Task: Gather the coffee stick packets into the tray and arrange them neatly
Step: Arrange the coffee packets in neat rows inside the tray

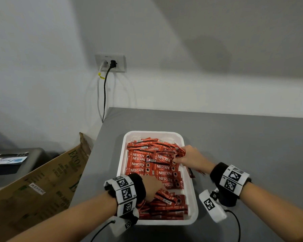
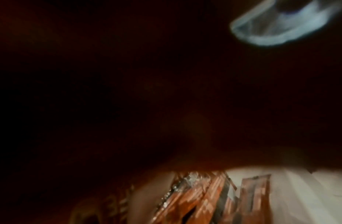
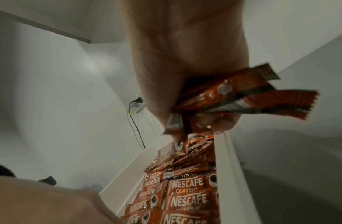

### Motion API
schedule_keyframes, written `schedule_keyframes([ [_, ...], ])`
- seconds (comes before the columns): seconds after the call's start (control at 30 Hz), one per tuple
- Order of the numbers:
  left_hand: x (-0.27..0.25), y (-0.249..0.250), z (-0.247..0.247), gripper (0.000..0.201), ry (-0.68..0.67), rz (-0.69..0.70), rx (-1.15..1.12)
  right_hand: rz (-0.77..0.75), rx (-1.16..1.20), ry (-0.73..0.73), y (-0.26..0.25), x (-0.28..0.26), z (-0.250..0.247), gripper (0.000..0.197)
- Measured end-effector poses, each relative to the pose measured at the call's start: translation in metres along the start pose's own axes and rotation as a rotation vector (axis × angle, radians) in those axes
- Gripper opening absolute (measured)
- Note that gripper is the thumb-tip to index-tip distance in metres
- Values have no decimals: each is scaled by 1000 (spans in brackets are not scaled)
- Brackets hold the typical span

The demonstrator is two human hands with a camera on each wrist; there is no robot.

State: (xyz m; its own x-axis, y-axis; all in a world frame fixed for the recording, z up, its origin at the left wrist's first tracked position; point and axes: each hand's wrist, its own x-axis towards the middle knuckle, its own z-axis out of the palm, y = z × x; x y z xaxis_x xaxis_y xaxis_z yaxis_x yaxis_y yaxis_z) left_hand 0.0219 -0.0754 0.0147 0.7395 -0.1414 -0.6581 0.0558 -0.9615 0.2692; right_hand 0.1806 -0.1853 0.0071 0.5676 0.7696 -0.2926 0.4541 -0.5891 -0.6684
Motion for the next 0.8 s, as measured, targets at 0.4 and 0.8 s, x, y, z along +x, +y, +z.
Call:
schedule_keyframes([
  [0.4, -52, -74, -57, 28, 550, -216, -434, -121, -87, -51, -35, -1, 14, 9],
  [0.8, -54, -80, -47, 40, 551, -235, -569, 11, -420, -259, -63, 20, 81, 24],
])
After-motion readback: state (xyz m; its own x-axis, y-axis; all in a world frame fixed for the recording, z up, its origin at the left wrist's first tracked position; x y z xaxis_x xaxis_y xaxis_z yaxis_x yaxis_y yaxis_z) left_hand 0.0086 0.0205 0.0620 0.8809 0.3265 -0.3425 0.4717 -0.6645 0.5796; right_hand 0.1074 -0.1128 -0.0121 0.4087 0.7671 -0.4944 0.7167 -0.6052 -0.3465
